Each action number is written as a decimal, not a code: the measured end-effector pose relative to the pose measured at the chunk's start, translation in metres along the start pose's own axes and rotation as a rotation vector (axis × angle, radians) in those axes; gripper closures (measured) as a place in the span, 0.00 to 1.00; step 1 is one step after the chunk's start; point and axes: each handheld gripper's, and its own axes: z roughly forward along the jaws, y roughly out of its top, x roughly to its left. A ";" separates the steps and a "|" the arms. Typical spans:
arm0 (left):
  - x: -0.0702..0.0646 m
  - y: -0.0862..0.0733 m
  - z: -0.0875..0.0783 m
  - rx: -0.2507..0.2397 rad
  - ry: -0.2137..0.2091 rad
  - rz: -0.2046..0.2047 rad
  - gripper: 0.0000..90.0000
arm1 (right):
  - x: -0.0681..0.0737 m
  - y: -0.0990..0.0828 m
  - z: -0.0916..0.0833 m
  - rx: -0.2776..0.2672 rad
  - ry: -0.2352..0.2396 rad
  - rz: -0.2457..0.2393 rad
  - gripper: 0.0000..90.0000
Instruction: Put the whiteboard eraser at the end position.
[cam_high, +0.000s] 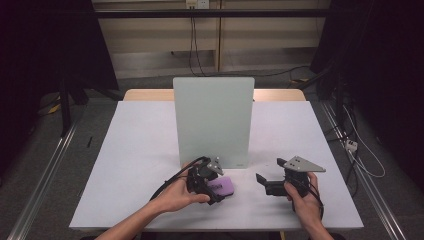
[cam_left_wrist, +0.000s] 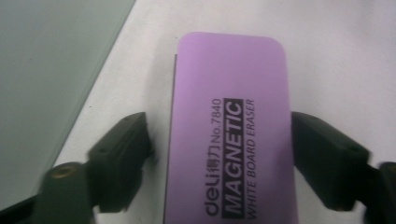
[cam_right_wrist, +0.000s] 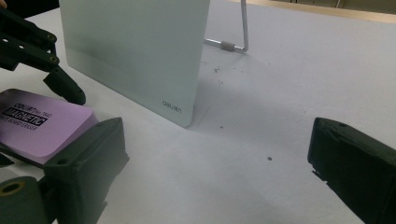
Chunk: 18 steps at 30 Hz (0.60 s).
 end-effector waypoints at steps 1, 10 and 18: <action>0.000 0.000 0.000 -0.013 0.006 -0.002 0.18 | 0.000 0.000 0.000 0.000 0.000 0.001 0.05; -0.001 0.000 -0.005 -0.064 0.011 0.017 0.08 | 0.000 0.000 0.000 0.001 -0.001 0.001 0.05; 0.000 0.001 -0.021 -0.175 0.022 0.017 0.07 | 0.000 0.000 0.000 0.001 -0.004 -0.003 0.05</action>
